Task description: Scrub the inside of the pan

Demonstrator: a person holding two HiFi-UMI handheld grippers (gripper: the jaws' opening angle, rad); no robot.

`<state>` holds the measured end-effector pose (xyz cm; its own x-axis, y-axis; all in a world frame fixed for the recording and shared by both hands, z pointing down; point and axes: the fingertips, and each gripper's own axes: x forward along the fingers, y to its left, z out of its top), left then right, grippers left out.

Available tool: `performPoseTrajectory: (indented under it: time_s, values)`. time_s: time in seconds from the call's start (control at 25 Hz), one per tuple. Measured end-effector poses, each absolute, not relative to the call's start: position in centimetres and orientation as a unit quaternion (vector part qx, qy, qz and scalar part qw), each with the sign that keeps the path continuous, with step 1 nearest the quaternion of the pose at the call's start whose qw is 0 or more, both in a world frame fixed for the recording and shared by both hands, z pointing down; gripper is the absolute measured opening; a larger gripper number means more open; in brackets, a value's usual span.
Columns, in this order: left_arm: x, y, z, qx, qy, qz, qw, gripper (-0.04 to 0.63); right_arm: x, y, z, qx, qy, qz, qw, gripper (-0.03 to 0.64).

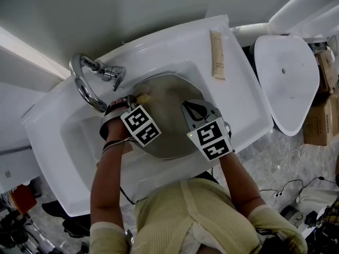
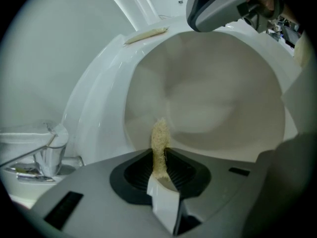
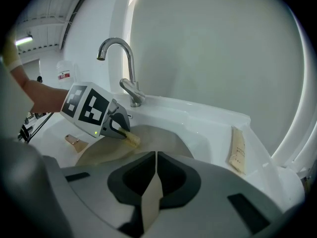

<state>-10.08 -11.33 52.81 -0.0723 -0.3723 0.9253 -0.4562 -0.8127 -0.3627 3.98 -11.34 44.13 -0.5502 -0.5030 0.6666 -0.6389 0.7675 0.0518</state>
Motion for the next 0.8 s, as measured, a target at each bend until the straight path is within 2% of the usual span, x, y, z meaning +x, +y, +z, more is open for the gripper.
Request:
performPoseTrajectory:
  time_s: [0.8]
  values:
    - [-9.6,-5.6,54.6,0.686,-0.216,0.685,0.117,0.121,3.7,-9.2,43.8,0.333,-0.872,0.106,0.343,0.029]
